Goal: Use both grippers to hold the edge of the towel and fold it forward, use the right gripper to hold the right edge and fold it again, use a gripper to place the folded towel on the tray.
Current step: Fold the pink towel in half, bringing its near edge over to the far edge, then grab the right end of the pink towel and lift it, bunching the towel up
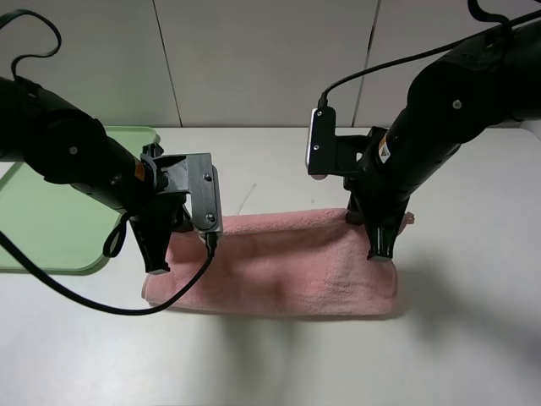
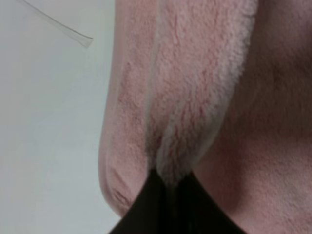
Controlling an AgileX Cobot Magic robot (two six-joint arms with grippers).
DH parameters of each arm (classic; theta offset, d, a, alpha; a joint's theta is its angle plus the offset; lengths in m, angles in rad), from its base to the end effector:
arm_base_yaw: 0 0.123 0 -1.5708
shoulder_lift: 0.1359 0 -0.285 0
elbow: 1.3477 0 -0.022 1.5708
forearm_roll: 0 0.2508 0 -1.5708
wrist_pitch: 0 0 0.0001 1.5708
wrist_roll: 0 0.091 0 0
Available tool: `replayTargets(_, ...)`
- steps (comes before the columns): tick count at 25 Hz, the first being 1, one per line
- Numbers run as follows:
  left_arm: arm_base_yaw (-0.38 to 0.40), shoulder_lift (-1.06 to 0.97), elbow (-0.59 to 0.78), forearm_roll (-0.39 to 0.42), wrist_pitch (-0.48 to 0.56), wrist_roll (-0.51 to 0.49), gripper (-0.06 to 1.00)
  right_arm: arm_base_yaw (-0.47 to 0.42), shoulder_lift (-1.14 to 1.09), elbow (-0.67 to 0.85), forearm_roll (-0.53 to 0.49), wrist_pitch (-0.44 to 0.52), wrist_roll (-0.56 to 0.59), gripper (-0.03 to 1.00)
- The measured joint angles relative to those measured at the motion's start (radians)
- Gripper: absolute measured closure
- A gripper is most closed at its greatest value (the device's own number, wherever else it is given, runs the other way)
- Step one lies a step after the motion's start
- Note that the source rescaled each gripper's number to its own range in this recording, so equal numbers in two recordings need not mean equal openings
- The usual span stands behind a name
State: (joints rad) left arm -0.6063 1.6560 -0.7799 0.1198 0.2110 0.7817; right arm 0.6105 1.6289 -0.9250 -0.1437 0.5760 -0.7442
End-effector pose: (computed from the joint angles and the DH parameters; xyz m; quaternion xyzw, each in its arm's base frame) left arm 0.2511 -0.1714 0.1621 0.6531 0.7026 0.0530 0.2775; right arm 0.2549 0.1696 0.1914 -0.6543 0.7309 -0.0621 0.1837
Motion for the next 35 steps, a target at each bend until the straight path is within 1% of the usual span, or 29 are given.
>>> replayTargets(1, 0.000, 0.000, 0.000, 0.000, -0.009, -0.003, 0.74, 0.000, 0.000, 0.000, -0.003, -0.010, 0.019, 0.74)
replayTargets(2, 0.000, 0.000, 0.000, 0.001, -0.013, -0.004, 0.60, 0.000, 0.000, 0.000, -0.006, -0.016, 0.049, 0.49)
replayTargets(3, 0.000, 0.000, 0.000, 0.001, -0.017, -0.007, 0.47, 0.000, 0.000, 0.000, -0.015, -0.019, 0.085, 0.28)
replayTargets(4, 0.002, 0.001, 0.002, 0.001, -0.028, -0.016, 0.30, 0.000, 0.000, 0.000, -0.039, -0.020, 0.128, 0.17)
replayTargets(5, 0.003, 0.003, 0.003, 0.001, -0.045, -0.032, 0.16, 0.000, 0.000, 0.000, -0.073, -0.020, 0.165, 0.08)
replayTargets(6, 0.003, 0.006, 0.005, 0.001, -0.067, -0.046, 0.08, 0.000, 0.000, 0.000, -0.101, -0.020, 0.209, 0.04)
replayTargets(7, 0.003, 0.009, 0.005, 0.001, -0.085, -0.054, 0.03, 0.000, 0.000, 0.000, -0.130, -0.020, 0.249, 0.01)
replayTargets(10, 0.003, 0.012, 0.005, 0.001, -0.129, -0.061, -0.03, 0.000, 0.000, 0.000, -0.192, -0.020, 0.309, -0.02)
replayTargets(14, 0.003, 0.012, 0.005, 0.002, -0.149, -0.063, -0.05, 0.000, 0.000, 0.000, -0.205, -0.021, 0.327, -0.03)
replayTargets(18, 0.003, 0.011, 0.005, 0.002, -0.126, -0.067, -0.05, 0.000, 0.000, 0.000, -0.208, -0.021, 0.330, -0.03)
replayTargets(23, 0.003, -0.050, 0.005, 0.003, -0.034, -0.072, -0.05, 0.000, 0.000, 0.000, -0.209, -0.016, 0.332, -0.03)
replayTargets(26, 0.003, -0.142, 0.005, 0.004, 0.040, -0.103, -0.05, 0.000, -0.017, 0.000, -0.209, -0.005, 0.363, -0.03)
replayTargets(31, 0.003, -0.334, 0.005, 0.004, 0.154, -0.195, -0.05, 0.000, -0.071, 0.000, -0.180, 0.042, 0.488, -0.03)
replayTargets(35, 0.003, -0.520, 0.005, 0.004, 0.249, -0.291, -0.05, 0.000, -0.122, 0.000, -0.118, 0.105, 0.575, -0.03)
